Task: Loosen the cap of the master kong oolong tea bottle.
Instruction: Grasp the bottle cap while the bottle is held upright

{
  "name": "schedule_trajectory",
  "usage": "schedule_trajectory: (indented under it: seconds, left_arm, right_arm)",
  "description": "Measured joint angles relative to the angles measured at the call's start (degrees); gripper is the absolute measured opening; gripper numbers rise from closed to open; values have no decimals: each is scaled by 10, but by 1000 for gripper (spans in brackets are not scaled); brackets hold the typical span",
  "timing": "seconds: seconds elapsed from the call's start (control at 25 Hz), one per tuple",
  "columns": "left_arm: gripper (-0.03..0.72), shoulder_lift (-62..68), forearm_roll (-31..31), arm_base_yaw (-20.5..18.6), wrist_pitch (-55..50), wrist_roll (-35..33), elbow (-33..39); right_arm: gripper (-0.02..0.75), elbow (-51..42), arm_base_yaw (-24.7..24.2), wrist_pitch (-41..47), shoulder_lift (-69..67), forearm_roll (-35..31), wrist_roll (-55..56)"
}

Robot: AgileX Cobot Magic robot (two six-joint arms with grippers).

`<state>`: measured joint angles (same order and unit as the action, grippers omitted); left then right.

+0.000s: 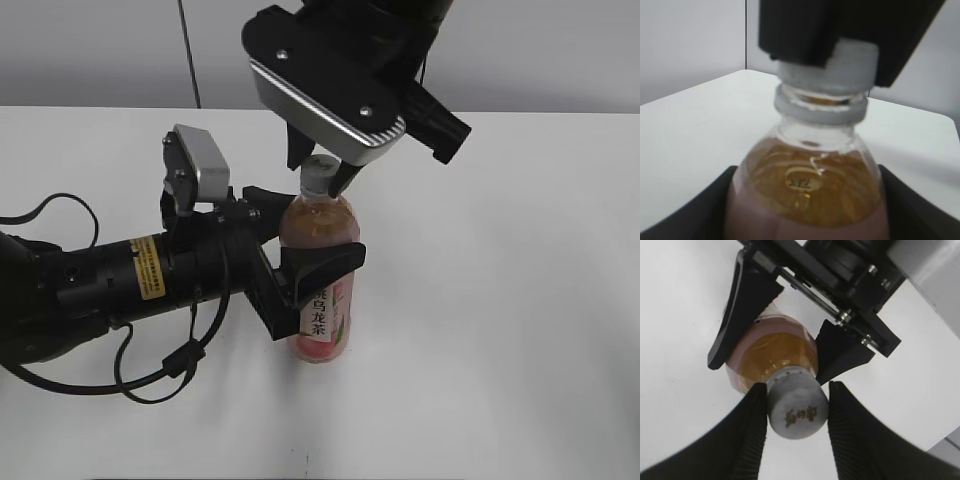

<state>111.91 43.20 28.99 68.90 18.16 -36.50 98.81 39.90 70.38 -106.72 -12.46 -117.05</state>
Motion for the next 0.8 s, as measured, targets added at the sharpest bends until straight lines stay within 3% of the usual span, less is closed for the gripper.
schedule_trajectory:
  seconds: [0.16,0.44,0.6,0.8]
  left_arm:
    - [465,0,0,0,0,0,0]
    - [465,0,0,0,1,0,0]
    - [465,0,0,0,1,0,0]
    - [465,0,0,0,1,0,0]
  right_arm:
    - [336,0,0,-1,0,-1,83]
    - [561,0,0,-3,-1,-4,203]
    - [582,0,0,-3,-1,-5,305]
    - [585,28,0,-6,-1,-3,532]
